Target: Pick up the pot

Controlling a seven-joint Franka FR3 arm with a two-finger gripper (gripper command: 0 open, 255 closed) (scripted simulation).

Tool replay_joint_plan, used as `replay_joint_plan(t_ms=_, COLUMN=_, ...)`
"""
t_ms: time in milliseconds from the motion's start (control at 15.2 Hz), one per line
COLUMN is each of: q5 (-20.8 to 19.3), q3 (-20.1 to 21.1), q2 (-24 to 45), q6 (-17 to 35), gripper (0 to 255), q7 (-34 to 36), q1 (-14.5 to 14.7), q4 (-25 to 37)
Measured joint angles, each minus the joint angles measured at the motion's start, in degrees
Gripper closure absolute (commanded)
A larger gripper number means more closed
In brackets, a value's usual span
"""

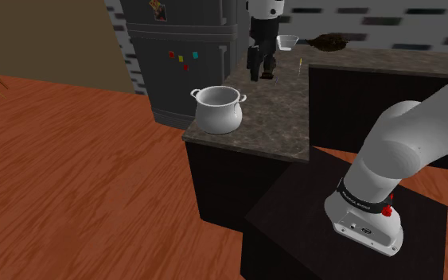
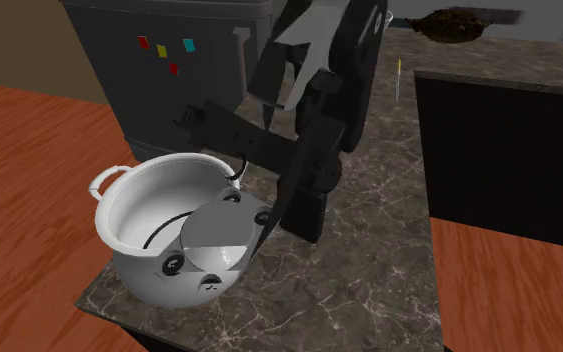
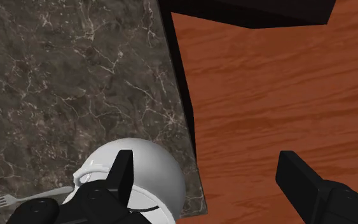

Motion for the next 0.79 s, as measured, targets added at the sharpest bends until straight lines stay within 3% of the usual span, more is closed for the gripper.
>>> replay_joint_plan(t_ms=792, q5=0.53, q3=0.29, q2=26.71, q6=12.74, gripper=0, q7=1.36, q1=-0.48, q4=12.58)
